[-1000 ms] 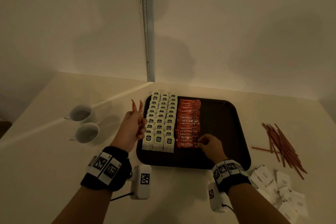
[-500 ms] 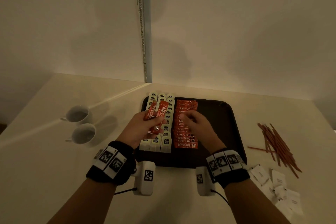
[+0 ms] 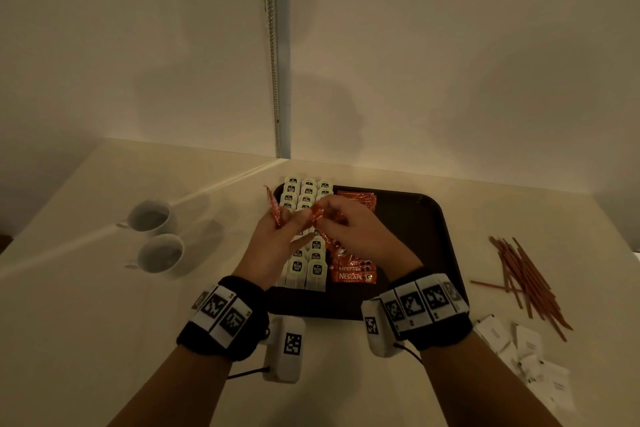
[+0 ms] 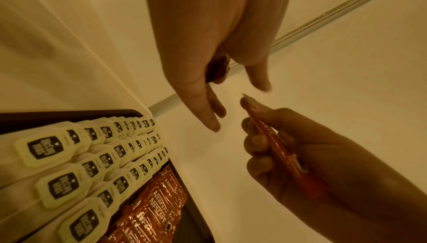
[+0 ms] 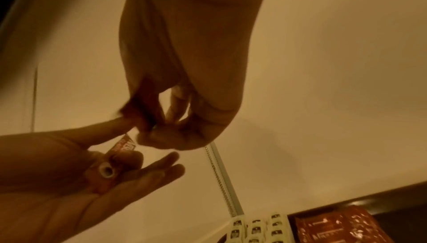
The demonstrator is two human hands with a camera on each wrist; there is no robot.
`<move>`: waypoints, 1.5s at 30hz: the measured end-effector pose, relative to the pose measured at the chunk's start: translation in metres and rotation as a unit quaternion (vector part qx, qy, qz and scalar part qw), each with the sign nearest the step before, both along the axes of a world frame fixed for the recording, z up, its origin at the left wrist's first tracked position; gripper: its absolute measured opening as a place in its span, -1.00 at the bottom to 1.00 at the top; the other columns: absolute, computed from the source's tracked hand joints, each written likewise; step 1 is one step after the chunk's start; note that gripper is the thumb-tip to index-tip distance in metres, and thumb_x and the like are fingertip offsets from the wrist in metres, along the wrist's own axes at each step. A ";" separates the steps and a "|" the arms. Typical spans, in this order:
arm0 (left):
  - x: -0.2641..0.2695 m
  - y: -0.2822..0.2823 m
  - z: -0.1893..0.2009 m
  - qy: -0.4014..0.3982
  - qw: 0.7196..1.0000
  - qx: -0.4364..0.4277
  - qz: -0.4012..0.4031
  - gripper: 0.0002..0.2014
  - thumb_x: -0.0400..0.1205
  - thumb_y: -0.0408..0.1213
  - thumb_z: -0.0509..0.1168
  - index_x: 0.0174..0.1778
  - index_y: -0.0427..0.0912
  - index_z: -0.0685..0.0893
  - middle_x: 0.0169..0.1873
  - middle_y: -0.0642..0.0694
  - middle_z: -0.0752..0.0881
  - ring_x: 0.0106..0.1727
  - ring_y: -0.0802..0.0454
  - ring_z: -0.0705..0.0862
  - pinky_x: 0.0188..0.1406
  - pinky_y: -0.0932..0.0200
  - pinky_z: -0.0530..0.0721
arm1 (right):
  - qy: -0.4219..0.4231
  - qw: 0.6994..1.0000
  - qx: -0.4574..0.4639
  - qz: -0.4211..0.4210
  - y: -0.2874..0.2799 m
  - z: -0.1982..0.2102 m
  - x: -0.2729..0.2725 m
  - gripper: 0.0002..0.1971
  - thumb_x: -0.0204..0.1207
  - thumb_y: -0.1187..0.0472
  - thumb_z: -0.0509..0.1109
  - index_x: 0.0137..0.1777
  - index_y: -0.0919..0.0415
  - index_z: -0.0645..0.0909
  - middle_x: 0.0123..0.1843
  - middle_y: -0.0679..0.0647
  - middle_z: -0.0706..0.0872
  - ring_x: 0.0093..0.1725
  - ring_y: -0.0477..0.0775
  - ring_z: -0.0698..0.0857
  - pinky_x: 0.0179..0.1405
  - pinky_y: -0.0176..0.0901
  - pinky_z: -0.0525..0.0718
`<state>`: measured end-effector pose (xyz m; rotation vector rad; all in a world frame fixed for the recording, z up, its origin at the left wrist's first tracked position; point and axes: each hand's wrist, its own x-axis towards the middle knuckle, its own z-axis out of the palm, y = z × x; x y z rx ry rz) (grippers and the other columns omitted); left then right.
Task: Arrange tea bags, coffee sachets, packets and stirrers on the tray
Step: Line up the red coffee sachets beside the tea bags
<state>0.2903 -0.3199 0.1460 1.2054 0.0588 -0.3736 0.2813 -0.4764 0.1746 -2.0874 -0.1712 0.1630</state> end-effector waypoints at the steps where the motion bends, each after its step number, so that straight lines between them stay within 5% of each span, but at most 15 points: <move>1: -0.001 0.000 0.001 -0.011 1.000 0.006 -0.005 -0.78 0.62 -0.38 0.32 -0.26 -0.23 0.39 -0.15 -0.17 0.78 0.06 -0.07 0.78 0.05 0.11 0.73 | -0.009 1.000 -0.005 0.005 0.001 0.002 -0.001 -0.79 0.58 0.20 0.35 0.20 0.13 0.56 -0.05 0.03 0.69 -0.24 -0.19 0.69 -0.27 -0.36 0.67; 4: -0.001 0.002 0.001 -0.024 0.999 0.020 0.021 -0.65 0.55 -0.52 0.34 -0.37 -0.14 0.32 -0.31 -0.21 0.71 -0.16 -0.05 0.79 -0.19 0.23 0.74 | -0.026 0.999 0.019 -0.019 0.002 0.005 -0.001 -0.73 0.48 0.22 0.47 0.16 0.15 0.56 -0.15 0.03 0.74 -0.32 -0.20 0.70 -0.30 -0.38 0.67; 8: 0.001 0.006 -0.003 -0.013 0.997 -0.012 0.075 -0.69 0.57 -0.55 0.31 -0.35 -0.15 0.38 -0.37 -0.18 0.62 -0.16 -0.04 0.75 -0.22 0.27 0.71 | -0.017 0.998 0.030 -0.045 -0.001 0.007 -0.003 -0.86 0.43 0.23 0.51 -0.05 0.23 0.67 -0.22 0.01 0.75 -0.33 -0.17 0.72 -0.26 -0.35 0.71; 13: -0.003 0.002 -0.009 0.019 0.991 -0.099 0.090 -0.77 0.61 -0.51 0.25 0.12 -0.21 0.65 -0.17 -0.22 0.70 -0.15 0.05 0.76 -0.18 0.33 0.74 | -0.065 0.989 0.077 -0.112 -0.003 0.018 -0.004 -0.95 0.45 0.27 0.49 -0.11 0.15 0.71 -0.26 0.00 0.74 -0.38 -0.22 0.67 -0.29 -0.48 0.64; 18: -0.004 0.000 -0.006 0.023 0.989 -0.114 0.087 -0.81 0.58 -0.53 0.27 0.06 -0.32 0.70 0.06 -0.26 0.74 -0.06 0.07 0.79 -0.14 0.37 0.72 | -0.090 0.982 0.071 -0.150 -0.007 0.020 -0.003 -0.86 0.42 0.23 0.52 -0.11 -0.04 0.70 -0.18 -0.07 0.77 -0.22 -0.14 0.76 -0.15 -0.33 0.72; 24: 0.001 -0.004 0.001 -0.004 0.991 -0.092 0.096 -0.83 0.54 -0.56 0.31 -0.04 -0.29 0.73 -0.15 -0.14 0.81 -0.07 0.06 0.80 -0.13 0.35 0.72 | -0.033 0.976 0.153 -0.153 -0.018 0.020 -0.004 -0.86 0.49 0.37 0.43 -0.01 0.17 0.72 -0.06 0.13 0.76 -0.07 -0.01 0.77 -0.18 -0.37 0.72; 33: 0.001 -0.007 -0.001 -0.008 0.997 -0.039 0.065 -0.83 0.50 -0.52 0.38 -0.02 -0.29 0.73 -0.06 -0.25 0.79 -0.04 -0.10 0.78 -0.18 0.30 0.72 | -0.046 0.991 0.027 -0.121 -0.030 0.021 -0.009 -0.89 0.53 0.24 0.42 -0.01 0.03 0.71 -0.08 -0.09 0.74 -0.05 -0.11 0.72 -0.07 -0.32 0.69; 35: -0.001 -0.003 0.000 0.002 0.999 -0.004 0.047 -0.87 0.61 -0.40 0.31 0.02 -0.27 0.73 -0.16 -0.17 0.80 -0.20 -0.03 0.79 -0.29 0.31 0.71 | -0.029 0.993 0.001 -0.117 -0.039 0.013 -0.011 -0.90 0.51 0.23 0.43 -0.04 0.01 0.69 -0.04 -0.09 0.75 0.01 -0.12 0.70 0.02 -0.26 0.65; 38: 0.001 0.011 -0.005 -0.002 0.993 0.120 0.018 -0.75 0.72 -0.15 0.18 0.04 -0.17 0.73 -0.51 0.01 0.49 -0.54 0.12 0.45 -0.58 0.31 0.40 | -0.003 0.992 -0.057 -0.115 -0.058 -0.009 -0.015 -0.88 0.51 0.26 0.40 -0.08 -0.01 0.64 0.00 -0.12 0.72 0.07 -0.17 0.66 0.13 -0.23 0.59; 43: 0.002 0.030 -0.009 0.067 0.988 0.135 -0.015 -0.51 0.71 0.14 0.02 0.00 -0.14 0.72 -0.56 0.06 0.27 -0.55 0.16 0.19 -0.60 0.28 0.17 | 0.097 0.978 -0.139 -0.122 -0.084 -0.064 -0.031 -0.85 0.54 0.31 0.36 -0.05 0.01 0.60 -0.07 -0.22 0.60 -0.04 -0.26 0.57 0.19 -0.20 0.59; 45: -0.001 0.034 -0.007 0.085 0.989 0.119 0.000 -0.52 0.73 0.03 -0.05 -0.05 -0.18 0.71 -0.56 0.05 0.28 -0.58 0.15 0.18 -0.63 0.30 0.16 | 0.134 0.973 -0.146 -0.116 -0.088 -0.087 -0.040 -0.85 0.53 0.30 0.37 -0.04 0.00 0.60 -0.06 -0.23 0.60 -0.02 -0.26 0.56 0.23 -0.20 0.56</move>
